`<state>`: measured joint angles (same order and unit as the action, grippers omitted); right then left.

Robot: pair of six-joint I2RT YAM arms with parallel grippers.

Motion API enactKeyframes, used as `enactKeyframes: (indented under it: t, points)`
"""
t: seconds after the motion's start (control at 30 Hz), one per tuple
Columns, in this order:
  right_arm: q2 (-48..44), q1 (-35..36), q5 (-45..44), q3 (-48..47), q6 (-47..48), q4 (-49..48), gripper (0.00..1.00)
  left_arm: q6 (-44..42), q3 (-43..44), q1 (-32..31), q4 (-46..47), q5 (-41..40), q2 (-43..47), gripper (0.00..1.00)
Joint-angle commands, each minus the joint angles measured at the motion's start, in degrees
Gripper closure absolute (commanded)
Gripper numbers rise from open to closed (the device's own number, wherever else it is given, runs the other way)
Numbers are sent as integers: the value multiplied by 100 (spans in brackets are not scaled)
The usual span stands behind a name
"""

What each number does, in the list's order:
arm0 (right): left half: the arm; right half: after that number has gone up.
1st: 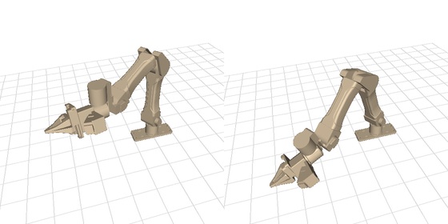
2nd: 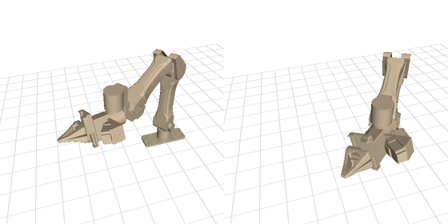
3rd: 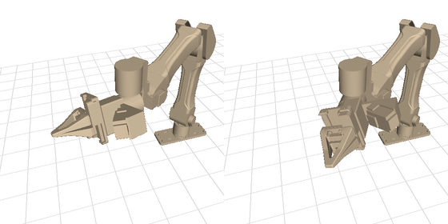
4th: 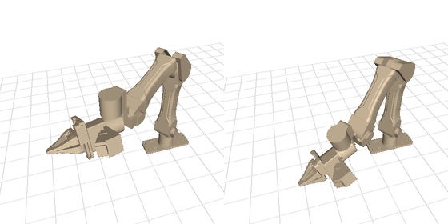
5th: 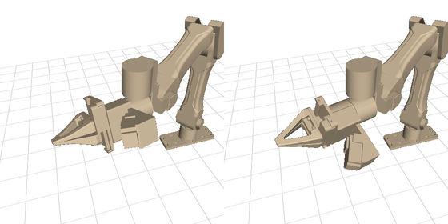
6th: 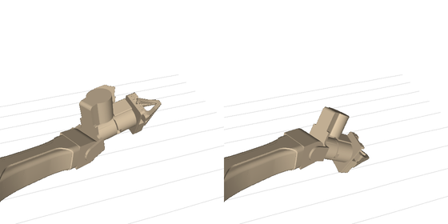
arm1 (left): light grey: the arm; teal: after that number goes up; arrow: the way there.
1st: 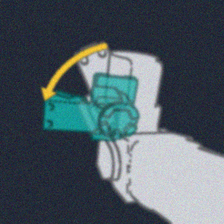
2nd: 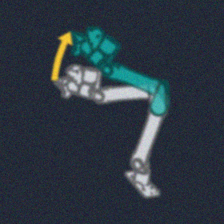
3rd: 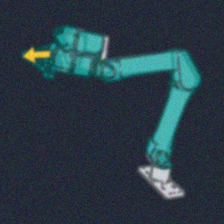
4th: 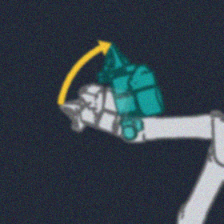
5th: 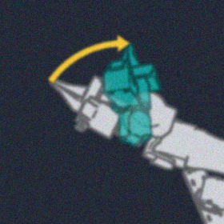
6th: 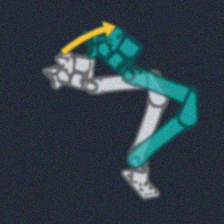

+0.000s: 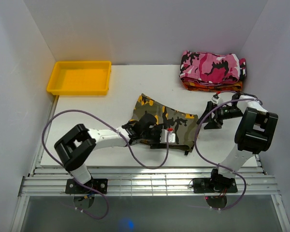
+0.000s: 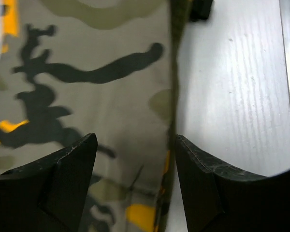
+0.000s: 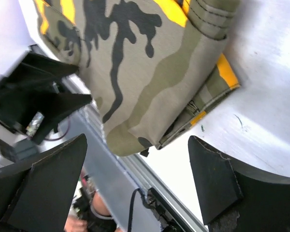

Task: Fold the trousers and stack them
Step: Fold the trousers, then neatly place the folded trousers to the corner

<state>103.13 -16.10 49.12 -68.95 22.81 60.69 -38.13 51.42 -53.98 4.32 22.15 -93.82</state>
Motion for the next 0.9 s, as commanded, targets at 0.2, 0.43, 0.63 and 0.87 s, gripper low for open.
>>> enactKeyframes:
  t: [0.2, 0.43, 0.63, 0.87]
  points:
    - [-2215, 45, -992, 1126, -1277, -1661, 10, -1275, 79, -772, 746, -466, -707, 25]
    - [-1929, -113, -676, 1279, -1727, -1920, 10, -1434, 377, -887, 781, -975, -1427, 43]
    - [-1937, -209, -658, 1691, -2042, -1999, 10, -796, 763, -860, 781, -1319, -1789, 90]
    - [-1893, -359, 114, 2245, -2472, -2341, 10, 787, 1335, -614, 764, -1064, -1640, 100]
